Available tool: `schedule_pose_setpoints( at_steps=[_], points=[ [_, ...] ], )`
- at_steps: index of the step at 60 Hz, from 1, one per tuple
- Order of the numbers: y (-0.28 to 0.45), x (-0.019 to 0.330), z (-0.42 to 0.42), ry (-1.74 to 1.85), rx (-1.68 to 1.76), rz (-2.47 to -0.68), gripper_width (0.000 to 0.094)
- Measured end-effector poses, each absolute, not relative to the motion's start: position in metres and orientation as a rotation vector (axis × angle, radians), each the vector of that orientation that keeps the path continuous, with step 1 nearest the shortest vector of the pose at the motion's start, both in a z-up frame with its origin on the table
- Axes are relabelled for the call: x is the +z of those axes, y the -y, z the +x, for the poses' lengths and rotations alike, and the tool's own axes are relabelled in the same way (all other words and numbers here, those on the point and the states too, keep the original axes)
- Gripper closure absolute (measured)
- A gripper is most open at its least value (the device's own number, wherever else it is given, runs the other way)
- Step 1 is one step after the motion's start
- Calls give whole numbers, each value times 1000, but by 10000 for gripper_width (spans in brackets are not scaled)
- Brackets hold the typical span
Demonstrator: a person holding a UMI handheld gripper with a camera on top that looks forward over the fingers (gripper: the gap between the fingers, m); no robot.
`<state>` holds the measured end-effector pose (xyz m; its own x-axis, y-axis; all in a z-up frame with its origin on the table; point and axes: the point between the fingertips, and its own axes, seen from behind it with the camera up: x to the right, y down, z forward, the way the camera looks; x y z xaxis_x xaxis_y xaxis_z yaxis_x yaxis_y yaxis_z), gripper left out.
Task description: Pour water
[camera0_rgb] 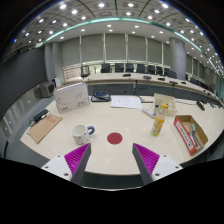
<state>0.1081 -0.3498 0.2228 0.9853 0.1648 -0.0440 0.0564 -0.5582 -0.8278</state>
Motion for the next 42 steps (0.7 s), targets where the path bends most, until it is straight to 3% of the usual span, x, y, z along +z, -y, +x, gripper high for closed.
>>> schedule_pose_setpoints(
  at_steps=[25, 42],
  points=[
    [201, 126, 328, 17, 9, -2122, 80],
    [65, 75, 358, 10, 52, -2002, 78]
  ],
)
